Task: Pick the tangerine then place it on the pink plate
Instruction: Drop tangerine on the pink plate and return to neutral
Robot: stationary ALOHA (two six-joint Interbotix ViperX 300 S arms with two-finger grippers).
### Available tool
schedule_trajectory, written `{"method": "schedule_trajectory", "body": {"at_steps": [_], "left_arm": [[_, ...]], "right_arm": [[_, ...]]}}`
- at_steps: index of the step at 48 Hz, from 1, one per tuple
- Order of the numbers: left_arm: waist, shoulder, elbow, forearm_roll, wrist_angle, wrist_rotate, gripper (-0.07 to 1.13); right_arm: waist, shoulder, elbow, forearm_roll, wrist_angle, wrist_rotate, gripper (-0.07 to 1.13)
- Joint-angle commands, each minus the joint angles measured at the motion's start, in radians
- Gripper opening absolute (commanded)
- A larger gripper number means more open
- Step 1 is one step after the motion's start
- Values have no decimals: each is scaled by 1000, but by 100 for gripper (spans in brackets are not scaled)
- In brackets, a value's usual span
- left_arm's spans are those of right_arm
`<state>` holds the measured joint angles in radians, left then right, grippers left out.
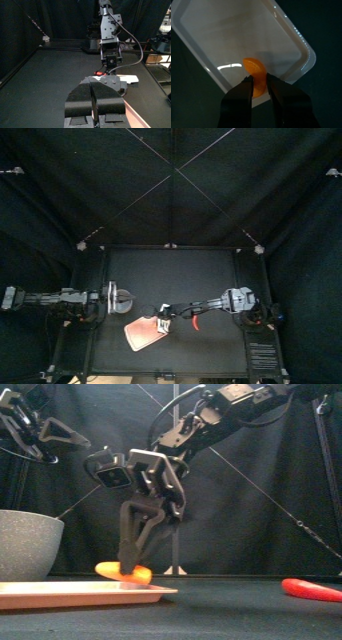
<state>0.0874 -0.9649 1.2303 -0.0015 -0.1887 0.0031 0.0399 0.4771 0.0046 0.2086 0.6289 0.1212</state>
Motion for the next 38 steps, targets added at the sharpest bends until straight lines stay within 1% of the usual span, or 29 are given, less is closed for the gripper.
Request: {"method": "schedule_trajectory", "body": {"at_steps": [1,6,9,12,19,26,33,38], "left_arm": [[-2,3,-14,2,-11,2,4],[-2,3,-14,2,-11,2,4],[0,3,-12,3,-11,2,4],[0,3,-9,3,-11,2,4],[5,3,-5,0,-11,2,4],[5,3,-2,0,-11,2,4],[6,3,-5,0,-11,2,4],[6,3,-2,2,-11,2,4]], "right_arm": [[8,2,-89,-9,3,-2,64],[15,11,-123,-35,3,0,86],[15,9,-132,-43,0,3,96],[17,6,-138,-49,-3,2,102],[12,-31,-121,-55,-5,3,103],[5,-100,-46,-60,-40,3,103],[-32,-184,71,-64,-138,-2,103],[-55,-259,176,-75,-245,-5,103]]}}
